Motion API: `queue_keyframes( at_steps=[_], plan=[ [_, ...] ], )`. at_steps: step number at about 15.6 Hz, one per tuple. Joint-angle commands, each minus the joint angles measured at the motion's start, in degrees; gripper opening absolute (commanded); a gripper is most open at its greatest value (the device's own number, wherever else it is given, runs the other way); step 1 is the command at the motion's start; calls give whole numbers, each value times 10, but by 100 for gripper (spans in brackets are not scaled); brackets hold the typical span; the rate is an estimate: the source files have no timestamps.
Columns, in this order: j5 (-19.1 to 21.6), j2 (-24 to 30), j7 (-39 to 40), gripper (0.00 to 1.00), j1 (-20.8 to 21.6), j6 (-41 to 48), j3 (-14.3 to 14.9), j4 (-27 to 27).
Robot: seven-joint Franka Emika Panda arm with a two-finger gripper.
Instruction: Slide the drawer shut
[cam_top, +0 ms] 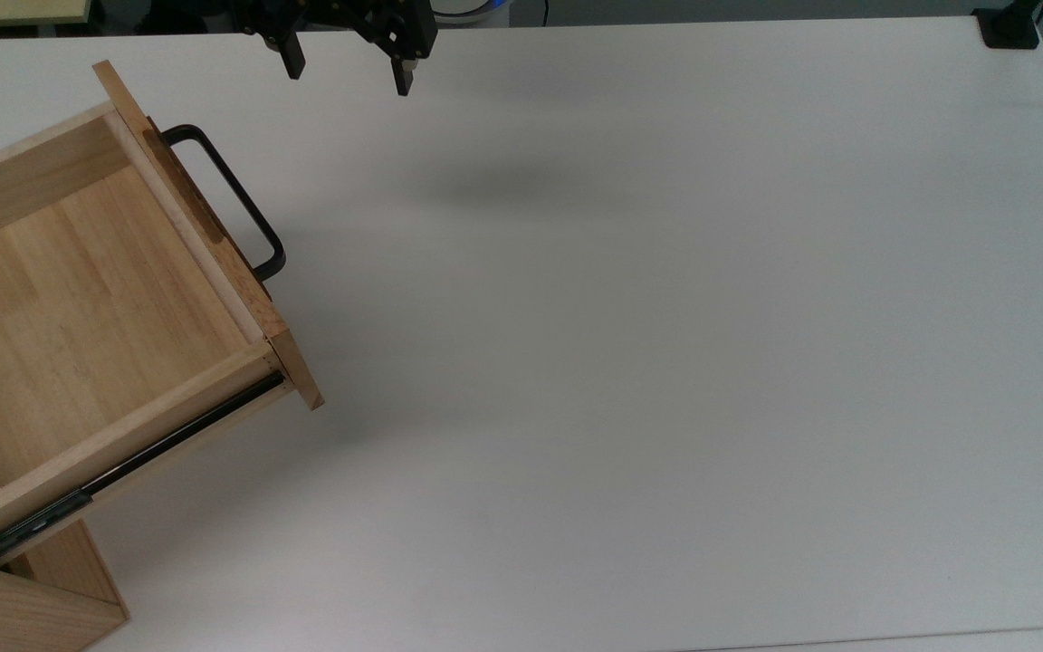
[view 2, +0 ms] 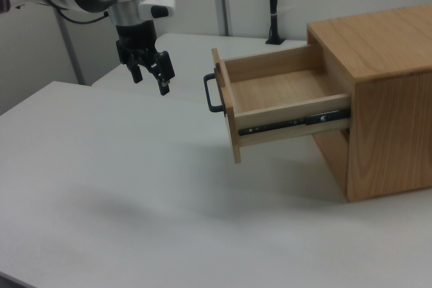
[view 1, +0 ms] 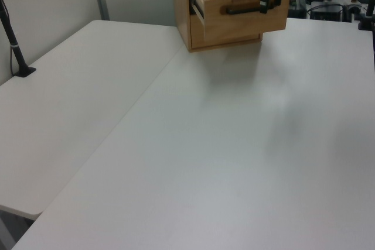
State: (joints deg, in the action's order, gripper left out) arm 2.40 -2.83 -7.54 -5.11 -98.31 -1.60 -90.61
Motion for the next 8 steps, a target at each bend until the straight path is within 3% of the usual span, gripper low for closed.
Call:
queue_keyframes(
  at_steps=[1,8],
  plan=[
    [-15,5,20,100,4,66,-2,4],
    [-16,5,16,100,4,66,-2,4]
  ],
)
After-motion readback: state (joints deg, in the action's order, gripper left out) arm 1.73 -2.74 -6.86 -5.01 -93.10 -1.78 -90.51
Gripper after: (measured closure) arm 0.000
